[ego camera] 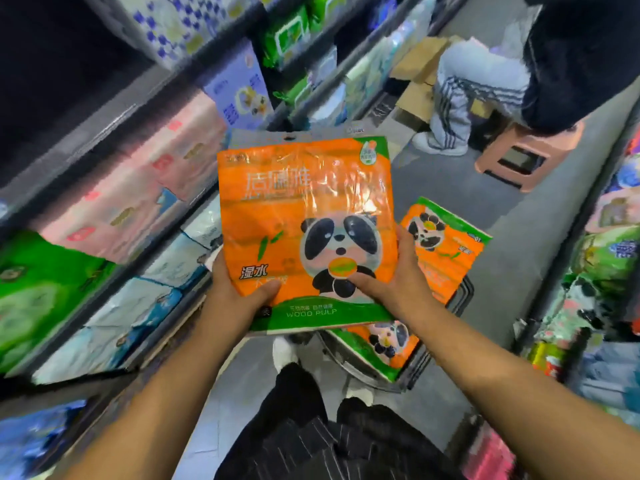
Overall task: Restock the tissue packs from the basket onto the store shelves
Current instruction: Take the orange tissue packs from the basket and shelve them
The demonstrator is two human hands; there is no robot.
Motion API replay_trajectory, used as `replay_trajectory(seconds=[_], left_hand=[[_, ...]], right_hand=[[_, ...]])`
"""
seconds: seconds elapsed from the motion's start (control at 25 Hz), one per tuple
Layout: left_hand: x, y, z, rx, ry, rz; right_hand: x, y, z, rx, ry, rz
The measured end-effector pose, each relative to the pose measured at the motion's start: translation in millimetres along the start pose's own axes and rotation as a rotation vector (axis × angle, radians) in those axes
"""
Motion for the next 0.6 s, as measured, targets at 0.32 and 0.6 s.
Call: replay_trajectory(seconds=[0.32,0.6], left_hand=[[14.1,77.1,114.4,-0.367,0.116,0.079],[40.7,95.3,218.8,-0.534,0.158,0.074]], right_hand=[[86.2,23.5,-106.4,0.244,0.069,0.165],[156.2,40.7,-219.4,0.455,0.126,0.247]])
Point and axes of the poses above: each hand's wrist, its own y-axis away from the middle knuckle, its own z-axis out of the back of the hand, x = y × z, the point moved 8 cm from there along -y, towards the middle knuckle, and after that the axes turned 14 degrees about -z, right-handed, at the moved point
